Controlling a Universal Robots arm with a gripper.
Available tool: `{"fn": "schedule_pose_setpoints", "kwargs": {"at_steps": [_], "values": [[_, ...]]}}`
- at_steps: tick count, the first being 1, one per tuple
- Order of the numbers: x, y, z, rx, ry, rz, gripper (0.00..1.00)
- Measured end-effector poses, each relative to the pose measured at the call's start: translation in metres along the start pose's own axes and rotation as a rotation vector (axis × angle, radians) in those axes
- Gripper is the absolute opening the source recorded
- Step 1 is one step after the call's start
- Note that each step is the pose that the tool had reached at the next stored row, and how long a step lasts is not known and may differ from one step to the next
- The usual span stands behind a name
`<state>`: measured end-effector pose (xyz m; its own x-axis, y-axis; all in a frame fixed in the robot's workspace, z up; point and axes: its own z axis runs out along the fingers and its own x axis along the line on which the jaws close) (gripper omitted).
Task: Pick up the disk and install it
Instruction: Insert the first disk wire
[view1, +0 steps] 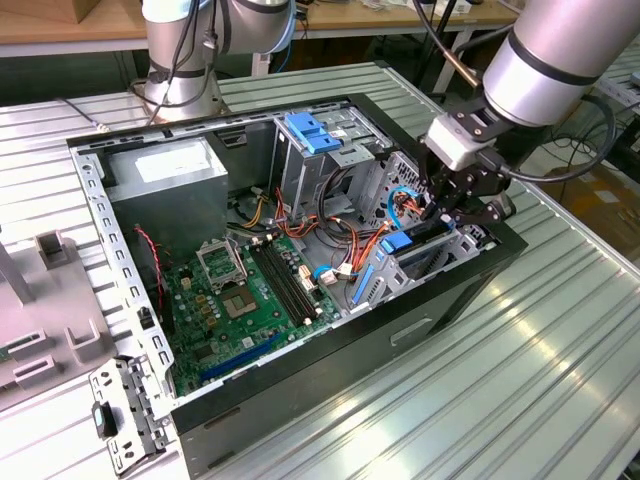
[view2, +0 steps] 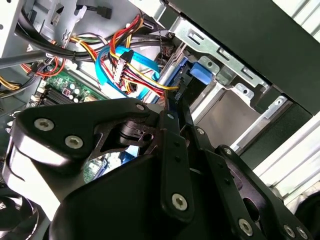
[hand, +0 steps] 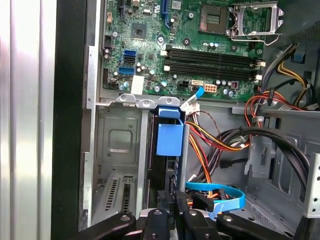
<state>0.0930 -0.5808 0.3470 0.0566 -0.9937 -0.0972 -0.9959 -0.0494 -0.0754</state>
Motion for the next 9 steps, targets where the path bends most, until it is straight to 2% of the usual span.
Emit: {"fn": "schedule_pose_setpoints", "kwargs": {"at_steps": [9], "values": [[0.0003,0.0001,0.0026,0.0008,0.0005,0.008,0.17]]}}
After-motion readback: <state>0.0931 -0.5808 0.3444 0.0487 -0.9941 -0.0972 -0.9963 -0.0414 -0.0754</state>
